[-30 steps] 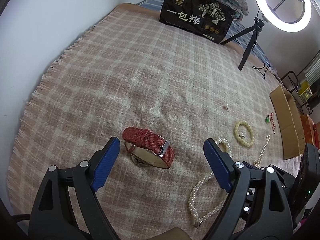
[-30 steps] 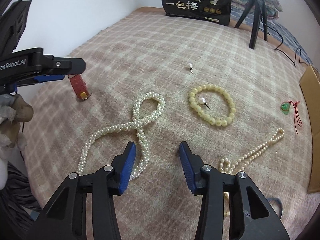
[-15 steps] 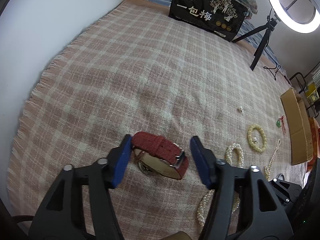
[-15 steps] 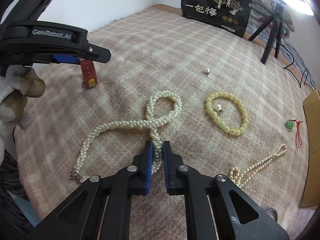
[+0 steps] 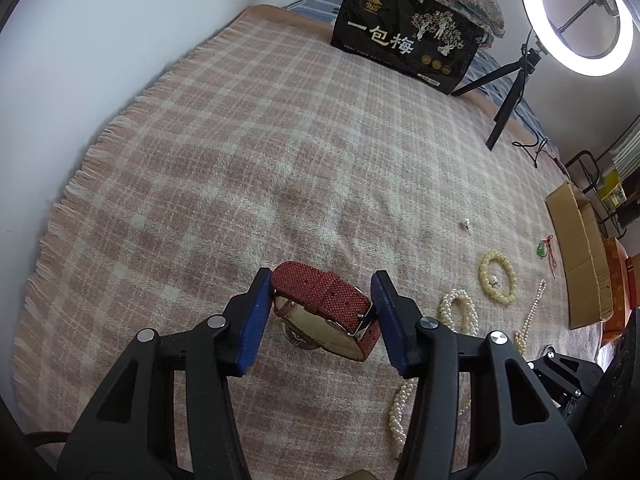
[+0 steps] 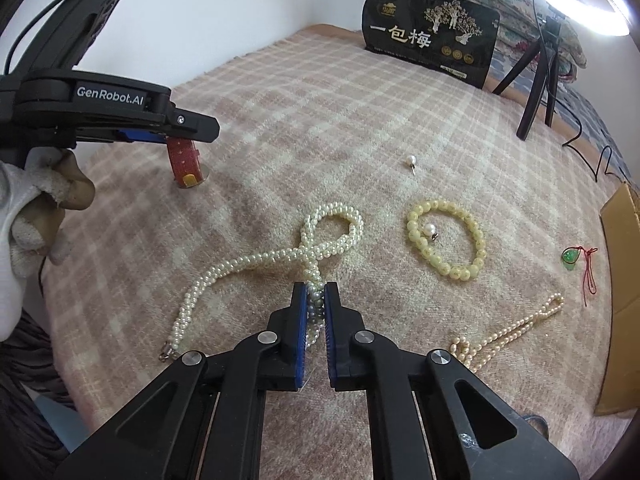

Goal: Organize jewelry
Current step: 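Carry the watch in the left tool while the right tool carries the necklace over the box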

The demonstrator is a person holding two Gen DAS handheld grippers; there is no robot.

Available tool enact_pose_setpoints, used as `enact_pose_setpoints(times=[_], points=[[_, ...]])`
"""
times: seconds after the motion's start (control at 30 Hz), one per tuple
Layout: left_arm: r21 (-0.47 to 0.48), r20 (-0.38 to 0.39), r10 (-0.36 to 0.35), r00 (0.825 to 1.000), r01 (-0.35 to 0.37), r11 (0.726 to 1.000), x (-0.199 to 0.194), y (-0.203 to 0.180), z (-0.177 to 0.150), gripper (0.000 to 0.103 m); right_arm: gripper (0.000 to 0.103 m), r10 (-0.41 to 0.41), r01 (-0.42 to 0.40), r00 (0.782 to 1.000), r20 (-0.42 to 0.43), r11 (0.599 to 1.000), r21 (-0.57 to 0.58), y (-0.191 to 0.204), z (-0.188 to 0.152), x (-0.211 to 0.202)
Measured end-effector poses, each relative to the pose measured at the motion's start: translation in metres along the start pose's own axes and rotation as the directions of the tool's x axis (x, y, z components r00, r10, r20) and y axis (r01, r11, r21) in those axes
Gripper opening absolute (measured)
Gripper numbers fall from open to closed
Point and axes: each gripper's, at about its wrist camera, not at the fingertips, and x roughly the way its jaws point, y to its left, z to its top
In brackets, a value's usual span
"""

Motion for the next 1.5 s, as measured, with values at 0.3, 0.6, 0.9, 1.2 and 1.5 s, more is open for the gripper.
enact_pose_setpoints(times=[0.3, 0.6, 0.9, 1.2, 1.5], points=[[0.042, 0.049, -0.033, 0.998, 0.031, 0.999, -0.022, -0.015, 0.001, 0.051, 0.006, 0.0, -0.001, 0.998, 0.069, 1.0, 0.005, 0.002, 0.008, -0.026], [0.089, 0.107, -0.061, 0.992, 0.052, 0.995, -0.044, -0.036, 0.004, 0.051, 0.006, -0.014, 0.011, 0.987, 0.163, 1.0, 0.016, -0.004, 0.019, -0.066], [0.126, 0.16, -0.108, 0.981, 0.089, 0.988, -0.065, -0.065, 0.01, 0.051, 0.006, -0.071, 0.06, 0.959, 0.274, 0.997, 0.046, -0.026, 0.028, -0.12], [0.187, 0.208, -0.173, 0.963, 0.134, 0.973, -0.083, -0.113, 0.016, 0.051, 0.006, -0.191, 0.149, 0.912, 0.364, 0.979, 0.14, -0.072, 0.033, -0.166], [0.252, 0.212, -0.25, 0.945, 0.195, 0.948, -0.091, -0.171, 0.021, 0.051, 0.006, -0.348, 0.23, 0.841, 0.414, 0.923, 0.307, -0.144, 0.026, -0.212]])
